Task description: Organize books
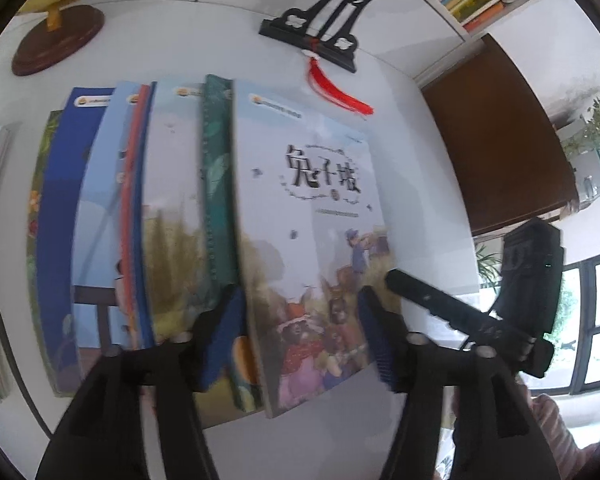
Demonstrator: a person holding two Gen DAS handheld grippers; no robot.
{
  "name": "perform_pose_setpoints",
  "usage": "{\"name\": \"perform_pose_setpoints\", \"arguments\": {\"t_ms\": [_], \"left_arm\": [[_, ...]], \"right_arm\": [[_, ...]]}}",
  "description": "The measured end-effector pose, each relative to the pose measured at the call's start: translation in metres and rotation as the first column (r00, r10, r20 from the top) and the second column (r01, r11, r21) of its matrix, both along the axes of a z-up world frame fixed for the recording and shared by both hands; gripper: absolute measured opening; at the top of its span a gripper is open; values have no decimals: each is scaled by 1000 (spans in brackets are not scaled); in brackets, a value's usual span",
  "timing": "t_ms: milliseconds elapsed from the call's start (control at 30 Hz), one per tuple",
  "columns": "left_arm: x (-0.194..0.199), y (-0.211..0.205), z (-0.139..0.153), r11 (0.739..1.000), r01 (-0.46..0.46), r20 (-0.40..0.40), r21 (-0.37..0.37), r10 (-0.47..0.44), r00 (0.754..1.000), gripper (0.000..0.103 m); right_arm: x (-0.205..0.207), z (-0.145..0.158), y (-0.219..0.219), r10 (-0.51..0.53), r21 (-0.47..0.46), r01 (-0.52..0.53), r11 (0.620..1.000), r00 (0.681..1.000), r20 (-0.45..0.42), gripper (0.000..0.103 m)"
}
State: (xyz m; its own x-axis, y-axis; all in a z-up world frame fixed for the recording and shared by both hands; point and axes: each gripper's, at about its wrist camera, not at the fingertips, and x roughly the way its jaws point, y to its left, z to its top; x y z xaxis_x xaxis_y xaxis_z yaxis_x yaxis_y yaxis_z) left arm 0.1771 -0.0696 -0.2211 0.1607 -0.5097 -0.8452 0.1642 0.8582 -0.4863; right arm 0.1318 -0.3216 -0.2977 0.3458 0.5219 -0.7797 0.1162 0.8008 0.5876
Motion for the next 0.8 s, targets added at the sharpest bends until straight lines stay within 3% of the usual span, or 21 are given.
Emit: {"name": "perform_pose_setpoints", "arguments": {"t_ms": [67, 233, 433, 667, 800], "left_arm": [[-2, -7, 1, 999, 16, 24, 30, -17, 1000, 69], [-12, -24, 4, 988, 90, 68, 125, -99, 993, 68], [-44, -29, 10, 972, 136, 75, 194, -153, 985, 68], [-73, -9, 8, 981, 118, 11, 156, -121, 993, 68], [-65, 5, -6, 988, 44, -62, 145, -35, 997, 68]], "right_arm": [[-1, -3, 0, -11, 33, 11, 999, 1000, -3, 52], [-7, -5, -2, -13, 78, 14, 997, 1000, -19, 54], [-21, 6, 1, 36, 37, -34, 999, 999, -38, 55], [-49, 10, 11, 153, 60, -149, 987, 986, -71, 54], [-52, 2, -1, 84, 96, -77, 992, 994, -69, 54]]}}
